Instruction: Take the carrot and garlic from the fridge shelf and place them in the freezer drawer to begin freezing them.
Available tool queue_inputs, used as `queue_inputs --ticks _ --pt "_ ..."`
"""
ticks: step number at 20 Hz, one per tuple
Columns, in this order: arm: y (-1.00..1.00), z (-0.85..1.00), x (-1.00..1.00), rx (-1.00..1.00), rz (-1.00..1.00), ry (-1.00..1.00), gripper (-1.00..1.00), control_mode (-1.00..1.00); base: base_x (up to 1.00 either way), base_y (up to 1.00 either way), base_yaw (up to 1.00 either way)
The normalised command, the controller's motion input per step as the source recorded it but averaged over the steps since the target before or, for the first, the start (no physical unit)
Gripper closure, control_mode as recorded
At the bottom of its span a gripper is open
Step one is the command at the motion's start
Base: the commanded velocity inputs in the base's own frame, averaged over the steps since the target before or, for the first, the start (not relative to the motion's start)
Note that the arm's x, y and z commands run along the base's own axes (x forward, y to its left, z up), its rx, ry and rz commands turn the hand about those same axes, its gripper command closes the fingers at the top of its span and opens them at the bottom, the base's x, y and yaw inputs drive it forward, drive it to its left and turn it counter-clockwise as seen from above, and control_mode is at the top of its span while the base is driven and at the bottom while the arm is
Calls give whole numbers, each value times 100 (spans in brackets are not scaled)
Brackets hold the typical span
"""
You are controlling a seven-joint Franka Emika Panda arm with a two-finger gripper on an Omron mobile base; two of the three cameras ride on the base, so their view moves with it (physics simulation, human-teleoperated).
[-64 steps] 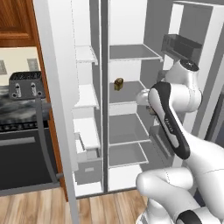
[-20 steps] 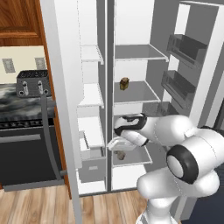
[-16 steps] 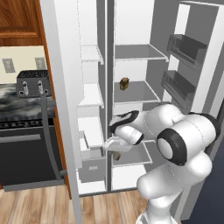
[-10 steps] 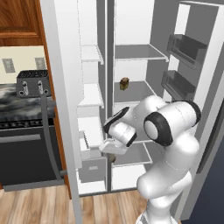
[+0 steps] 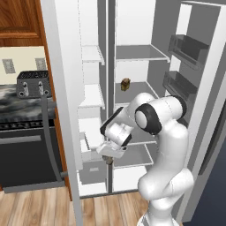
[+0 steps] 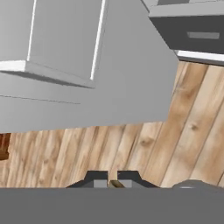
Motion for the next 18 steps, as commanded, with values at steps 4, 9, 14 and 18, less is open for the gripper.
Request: queue_inputs --ticks 4,9,14,18 --pt "17 -21 30 0 0 3 100 -100 0 0 0" --pt "34 -17 29 0 -2 2 100 -100 0 0 0" --pt "43 -14 24 0 -4 0 100 -100 0 0 0" --pt "41 -13 19 0 -5 0 100 -100 0 0 0"
